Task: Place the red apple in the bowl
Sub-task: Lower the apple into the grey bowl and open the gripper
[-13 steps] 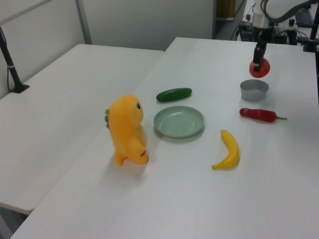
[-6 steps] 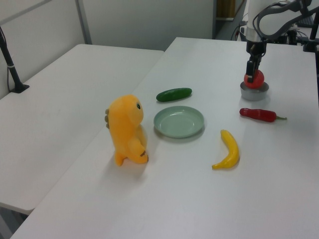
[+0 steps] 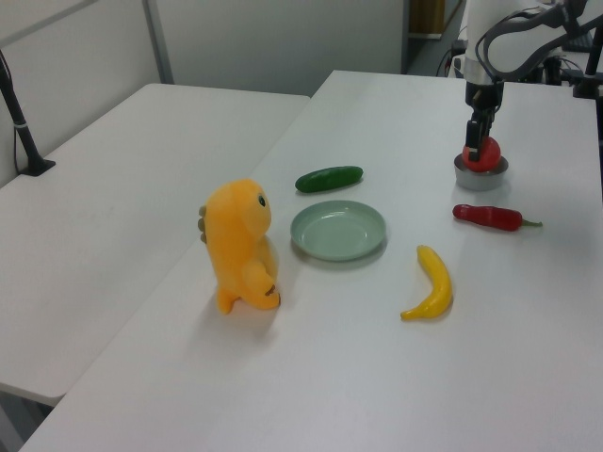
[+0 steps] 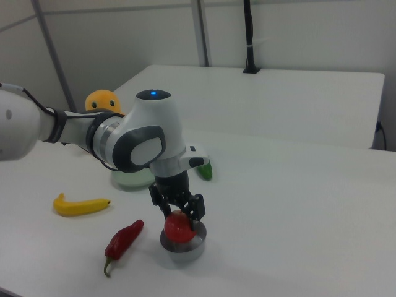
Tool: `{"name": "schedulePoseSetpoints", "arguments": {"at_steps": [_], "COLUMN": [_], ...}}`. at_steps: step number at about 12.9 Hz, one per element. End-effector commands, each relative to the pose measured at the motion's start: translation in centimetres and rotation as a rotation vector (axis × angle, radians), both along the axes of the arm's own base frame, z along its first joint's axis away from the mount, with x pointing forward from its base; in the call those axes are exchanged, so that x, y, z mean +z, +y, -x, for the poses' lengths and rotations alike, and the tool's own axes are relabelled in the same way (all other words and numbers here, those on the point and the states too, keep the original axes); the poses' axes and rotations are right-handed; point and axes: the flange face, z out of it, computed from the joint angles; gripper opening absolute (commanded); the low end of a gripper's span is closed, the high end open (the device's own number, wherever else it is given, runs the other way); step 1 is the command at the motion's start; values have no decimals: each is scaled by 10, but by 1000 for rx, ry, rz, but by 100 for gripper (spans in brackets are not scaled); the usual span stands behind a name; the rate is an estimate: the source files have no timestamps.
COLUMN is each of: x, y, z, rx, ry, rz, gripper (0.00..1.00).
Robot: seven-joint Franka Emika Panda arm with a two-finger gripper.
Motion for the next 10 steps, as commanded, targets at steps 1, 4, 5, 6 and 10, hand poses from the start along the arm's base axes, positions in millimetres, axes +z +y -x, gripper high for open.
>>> {"name": "schedulePoseSetpoints", "arguments": {"at_steps": [1,4,5,6,10], "x": [3,8,19,29,92], "y": [-3,0,3,8,80], "z": [3,2,-4,-9,-32], "rx": [-17,-24,-42,-56,-5], "ry": [-19,-26,-48,-55,-6], "rz": [14,12,17,17,76], "gripper": [100,100,100,100,100]}}
